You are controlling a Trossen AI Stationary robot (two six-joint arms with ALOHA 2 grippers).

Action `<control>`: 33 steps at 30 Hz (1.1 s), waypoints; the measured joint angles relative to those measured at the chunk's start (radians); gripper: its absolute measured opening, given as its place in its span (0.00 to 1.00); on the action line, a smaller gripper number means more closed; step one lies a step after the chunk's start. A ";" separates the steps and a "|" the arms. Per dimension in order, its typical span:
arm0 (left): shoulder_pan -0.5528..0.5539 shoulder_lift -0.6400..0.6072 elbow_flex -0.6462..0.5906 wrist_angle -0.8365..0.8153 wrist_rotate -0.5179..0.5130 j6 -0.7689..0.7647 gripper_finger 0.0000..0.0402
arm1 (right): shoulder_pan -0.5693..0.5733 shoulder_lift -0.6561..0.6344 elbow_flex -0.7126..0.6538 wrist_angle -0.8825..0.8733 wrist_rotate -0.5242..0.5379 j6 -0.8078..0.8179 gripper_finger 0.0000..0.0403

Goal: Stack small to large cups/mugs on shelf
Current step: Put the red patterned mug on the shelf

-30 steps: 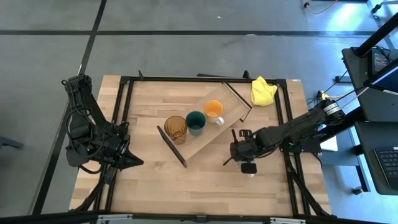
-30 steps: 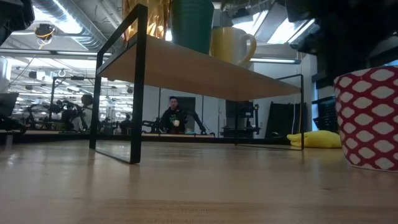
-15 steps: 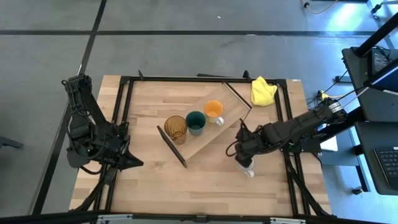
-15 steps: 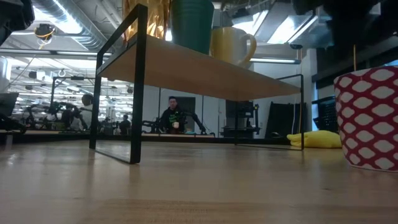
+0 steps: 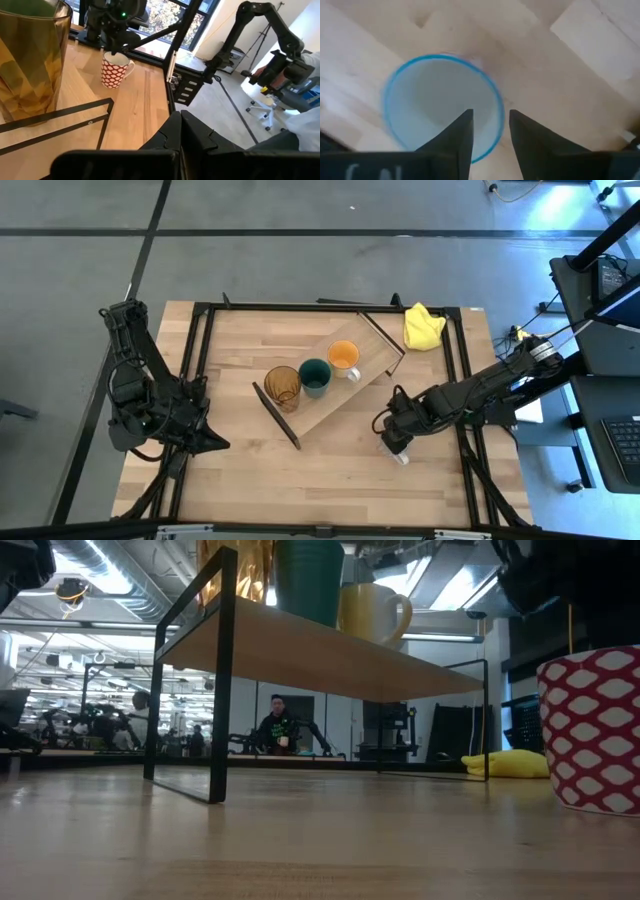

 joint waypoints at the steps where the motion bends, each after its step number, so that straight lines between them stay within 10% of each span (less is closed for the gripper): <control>1: 0.000 0.000 0.000 0.000 0.000 0.000 0.00 | 0.000 0.000 -0.014 -0.003 0.001 0.001 0.32; 21: 0.000 0.000 0.000 -0.002 -0.002 -0.010 0.00 | -0.001 0.001 -0.142 0.183 -0.035 -0.027 0.24; 33: 0.000 0.000 0.000 -0.001 -0.034 -0.011 0.00 | -0.093 0.001 0.071 -0.153 -0.054 -0.227 0.07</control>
